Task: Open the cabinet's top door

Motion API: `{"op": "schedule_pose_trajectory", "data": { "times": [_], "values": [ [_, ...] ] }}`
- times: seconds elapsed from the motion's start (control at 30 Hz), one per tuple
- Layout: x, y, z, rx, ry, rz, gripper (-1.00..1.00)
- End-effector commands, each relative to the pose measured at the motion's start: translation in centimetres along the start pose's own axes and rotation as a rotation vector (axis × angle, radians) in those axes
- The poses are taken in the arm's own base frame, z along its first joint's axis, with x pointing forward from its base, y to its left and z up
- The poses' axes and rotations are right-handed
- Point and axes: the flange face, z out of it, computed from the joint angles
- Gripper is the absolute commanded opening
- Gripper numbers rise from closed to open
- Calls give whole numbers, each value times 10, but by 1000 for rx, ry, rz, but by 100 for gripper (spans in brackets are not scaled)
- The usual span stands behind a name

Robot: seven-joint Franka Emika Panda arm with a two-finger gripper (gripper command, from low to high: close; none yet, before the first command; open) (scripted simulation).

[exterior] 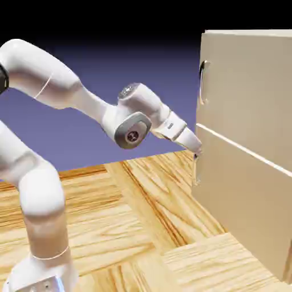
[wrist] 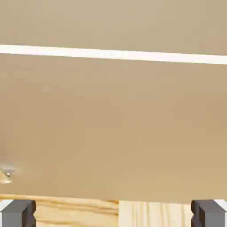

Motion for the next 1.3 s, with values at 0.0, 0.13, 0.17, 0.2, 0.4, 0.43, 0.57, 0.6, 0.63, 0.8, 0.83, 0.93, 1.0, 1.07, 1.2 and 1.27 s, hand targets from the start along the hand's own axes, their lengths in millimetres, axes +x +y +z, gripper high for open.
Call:
{"op": "schedule_pose_trajectory", "data": {
  "times": [0.0,0.13,0.17,0.2,0.4,0.43,0.57,0.6,0.63,0.8,0.83,0.93,1.0,1.07,1.2,1.27],
  "values": [
    [7,-4,-8,12,22,15,0],
    [33,-21,-40,64,109,69,0],
    [38,-26,-49,78,130,81,0],
    [42,-30,-57,91,150,91,0],
    [58,-58,-103,175,265,141,0],
    [59,-63,-110,189,283,146,0],
    [58,-84,-135,245,349,160,0],
    [57,-90,-140,259,364,162,0],
    [55,-95,-145,273,379,163,0],
    [41,-124,-159,337,443,158,0],
    [38,-130,-161,349,454,155,0],
    [25,-148,-160,382,483,143,0],
    [16,-159,-156,402,499,132,0],
    [6,-170,-150,420,512,121,0],
    [-15,-190,-128,450,531,95,0],
    [-25,-199,-113,462,536,82,0]
  ]
}}
